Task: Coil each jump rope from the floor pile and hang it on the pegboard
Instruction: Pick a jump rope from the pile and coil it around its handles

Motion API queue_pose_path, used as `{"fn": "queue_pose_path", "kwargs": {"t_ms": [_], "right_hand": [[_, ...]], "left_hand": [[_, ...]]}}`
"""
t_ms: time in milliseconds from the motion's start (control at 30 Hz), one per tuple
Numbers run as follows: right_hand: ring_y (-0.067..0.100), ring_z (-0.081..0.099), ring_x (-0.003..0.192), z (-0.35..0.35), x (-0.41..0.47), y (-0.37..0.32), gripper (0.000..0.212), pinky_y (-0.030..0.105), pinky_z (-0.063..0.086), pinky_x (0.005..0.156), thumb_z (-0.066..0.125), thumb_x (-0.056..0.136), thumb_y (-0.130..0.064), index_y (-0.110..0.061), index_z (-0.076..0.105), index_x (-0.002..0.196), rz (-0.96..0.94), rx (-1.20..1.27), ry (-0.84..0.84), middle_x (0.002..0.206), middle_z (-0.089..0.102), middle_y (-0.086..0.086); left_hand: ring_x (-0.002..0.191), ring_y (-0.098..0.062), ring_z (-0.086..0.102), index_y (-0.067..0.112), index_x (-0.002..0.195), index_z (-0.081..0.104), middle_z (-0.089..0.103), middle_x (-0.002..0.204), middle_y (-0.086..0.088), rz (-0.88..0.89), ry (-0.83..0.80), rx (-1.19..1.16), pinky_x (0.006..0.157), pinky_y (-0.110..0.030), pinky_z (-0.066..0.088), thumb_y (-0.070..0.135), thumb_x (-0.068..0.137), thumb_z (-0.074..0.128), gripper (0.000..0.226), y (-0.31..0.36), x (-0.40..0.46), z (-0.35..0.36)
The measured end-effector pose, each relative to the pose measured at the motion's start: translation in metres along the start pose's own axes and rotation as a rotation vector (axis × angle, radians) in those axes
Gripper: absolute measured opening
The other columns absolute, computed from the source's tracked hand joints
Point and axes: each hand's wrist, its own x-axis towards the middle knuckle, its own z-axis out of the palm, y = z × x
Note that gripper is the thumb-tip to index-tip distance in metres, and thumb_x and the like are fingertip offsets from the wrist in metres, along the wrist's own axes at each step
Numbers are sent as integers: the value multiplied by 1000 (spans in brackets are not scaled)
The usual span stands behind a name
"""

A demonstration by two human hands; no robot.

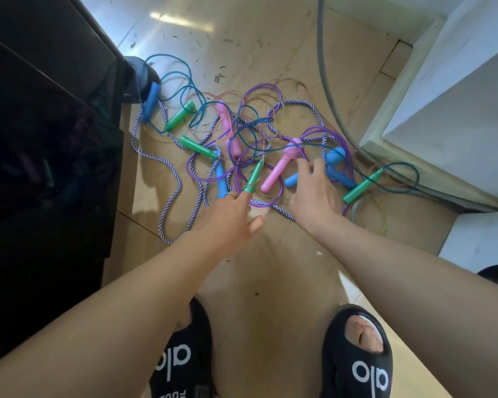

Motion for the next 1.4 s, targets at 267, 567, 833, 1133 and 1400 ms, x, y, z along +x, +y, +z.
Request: {"fn": "queue_pose_path", "kwargs": {"t_ms": [267,567,833,1133,1400], "right_hand": [[35,62,113,10,15,2,29,37,45,77,52,99,-16,-12,57,128,127,-79,-83,130,53,14],[30,57,87,-33,-19,-5,27,31,42,71,60,86,-33,-22,49,65,-47,192,-358,85,57,4],[16,43,46,-168,-100,-45,24,19,30,40,58,90,-20,-18,52,66,-172,667,-377,70,60,9],[17,46,59,-253,-227,-71,17,29,37,58,53,83,-16,-8,62,70,-352,890,-167,64,54,9],[5,48,52,-259,-267,-35,18,17,40,48,59,87,-21,-9,61,75,-470,515,-58,65,55,-2]], "left_hand": [[115,-31,54,21,139,43,52,124,-5,20,55,-74,94,-46,48,54,100,45,51,0,-12,-8],[123,-32,51,22,143,40,49,138,-3,9,82,-21,97,-43,47,44,96,55,54,3,-42,-39],[112,-22,57,33,147,38,57,131,0,146,194,-176,91,-33,49,32,79,77,79,40,-149,-99],[104,-14,64,28,97,62,69,99,11,278,484,-598,93,-31,49,25,78,76,24,77,-253,-122],[50,1,51,12,68,61,68,63,3,258,436,-304,57,-19,38,37,106,42,50,70,-301,-106]]}}
